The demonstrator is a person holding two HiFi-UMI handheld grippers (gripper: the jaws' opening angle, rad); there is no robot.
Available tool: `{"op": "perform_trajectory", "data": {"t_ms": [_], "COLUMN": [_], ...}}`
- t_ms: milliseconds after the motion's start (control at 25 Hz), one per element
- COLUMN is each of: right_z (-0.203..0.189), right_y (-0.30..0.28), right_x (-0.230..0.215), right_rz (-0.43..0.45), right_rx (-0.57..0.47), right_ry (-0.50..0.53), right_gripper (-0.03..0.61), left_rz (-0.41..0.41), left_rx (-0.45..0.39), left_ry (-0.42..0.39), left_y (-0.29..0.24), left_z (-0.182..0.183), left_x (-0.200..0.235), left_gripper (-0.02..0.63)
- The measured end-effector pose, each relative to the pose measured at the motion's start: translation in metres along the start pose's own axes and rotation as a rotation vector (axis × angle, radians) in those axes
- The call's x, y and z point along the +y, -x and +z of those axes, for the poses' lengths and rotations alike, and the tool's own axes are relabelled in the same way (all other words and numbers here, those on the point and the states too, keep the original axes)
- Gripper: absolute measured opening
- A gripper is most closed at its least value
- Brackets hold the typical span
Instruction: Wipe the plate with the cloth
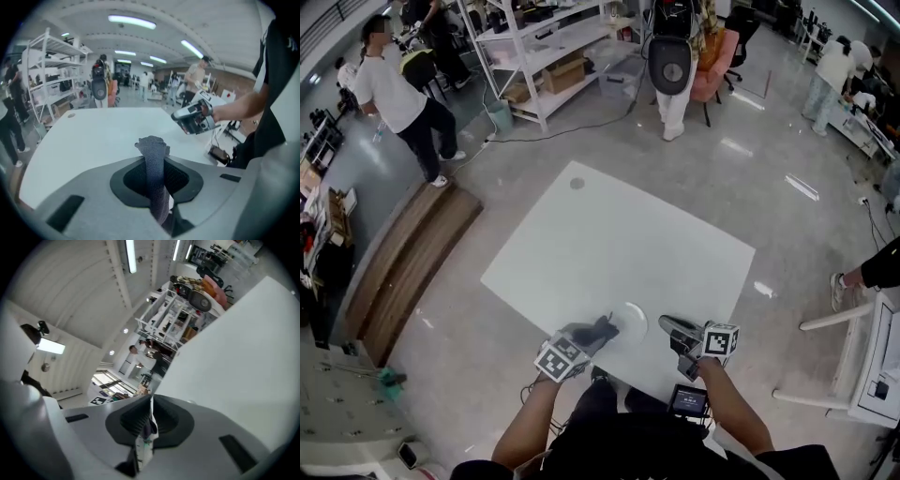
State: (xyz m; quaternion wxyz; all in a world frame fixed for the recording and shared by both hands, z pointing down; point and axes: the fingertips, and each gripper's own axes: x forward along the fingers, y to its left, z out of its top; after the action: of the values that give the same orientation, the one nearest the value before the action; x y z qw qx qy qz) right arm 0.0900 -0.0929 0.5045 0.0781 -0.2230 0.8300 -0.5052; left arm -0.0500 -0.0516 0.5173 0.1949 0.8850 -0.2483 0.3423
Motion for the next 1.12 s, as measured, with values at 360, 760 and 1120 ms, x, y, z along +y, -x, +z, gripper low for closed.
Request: {"op": "perform_trajectory", "data": {"t_ms": [360,760,1120], "right_z": [0.003,-0.005,0.004], "right_y": [0.023,0.03,0.024], "right_x": [0.099,0.114,0.13], "right_rz": [0.123,0.172,0.122], "right_rx": [0.003,0.001,-0.023], "right_ry": [0.469,0.507,0.535], "right_gripper": [0.005,0.005,0.005], "left_rz": [-0.094,-0.104,-0.197], "left_rx": [-0.581,-0.654,-0.615], "left_ry": [0.407,0.379,0.319], "left_y": [0.051,0.07,0.067], "left_z": [0.037,0.041,0.054], "left_x": [-0.043,-0.063,-0.069], "left_gripper": [0.051,0.051,0.051]}}
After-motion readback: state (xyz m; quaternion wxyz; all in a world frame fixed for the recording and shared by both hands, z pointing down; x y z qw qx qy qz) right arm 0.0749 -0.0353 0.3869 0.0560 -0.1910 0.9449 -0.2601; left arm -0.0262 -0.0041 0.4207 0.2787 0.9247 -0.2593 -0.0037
